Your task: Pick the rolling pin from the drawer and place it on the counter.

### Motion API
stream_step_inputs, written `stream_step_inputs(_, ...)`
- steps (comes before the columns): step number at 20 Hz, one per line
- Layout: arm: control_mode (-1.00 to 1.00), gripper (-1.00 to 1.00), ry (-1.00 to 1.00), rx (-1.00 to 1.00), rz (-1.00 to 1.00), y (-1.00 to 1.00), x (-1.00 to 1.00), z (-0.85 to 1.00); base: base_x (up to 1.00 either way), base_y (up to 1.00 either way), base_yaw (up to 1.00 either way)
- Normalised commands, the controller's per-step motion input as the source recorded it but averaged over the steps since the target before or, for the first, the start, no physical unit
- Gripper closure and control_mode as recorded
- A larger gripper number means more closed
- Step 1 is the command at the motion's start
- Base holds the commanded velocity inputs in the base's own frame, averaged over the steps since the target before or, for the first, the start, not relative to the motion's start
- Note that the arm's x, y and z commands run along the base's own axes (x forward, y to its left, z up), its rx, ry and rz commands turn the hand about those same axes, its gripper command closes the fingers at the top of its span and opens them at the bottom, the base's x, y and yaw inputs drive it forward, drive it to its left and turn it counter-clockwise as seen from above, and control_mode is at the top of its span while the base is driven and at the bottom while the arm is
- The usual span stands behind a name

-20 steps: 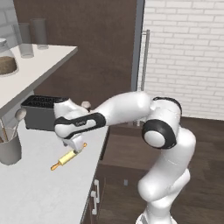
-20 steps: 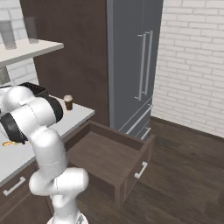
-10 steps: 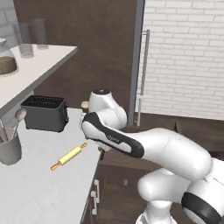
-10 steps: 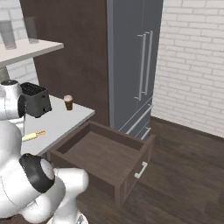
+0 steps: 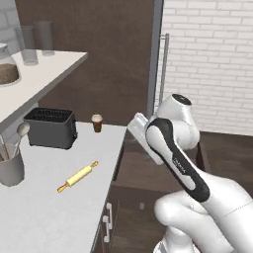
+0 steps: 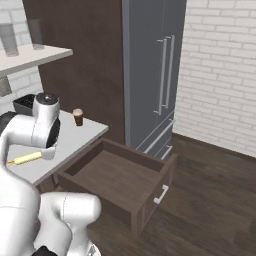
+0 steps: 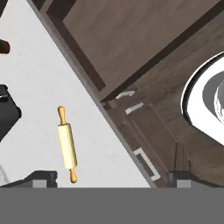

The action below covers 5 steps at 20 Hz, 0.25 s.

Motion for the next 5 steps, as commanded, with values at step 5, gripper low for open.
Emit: stream_step_inputs(5, -1.00, -1.00, -0.07, 0.23, 0.00, -1.00, 0.00, 0.50, 0.00, 0.00, 0.00)
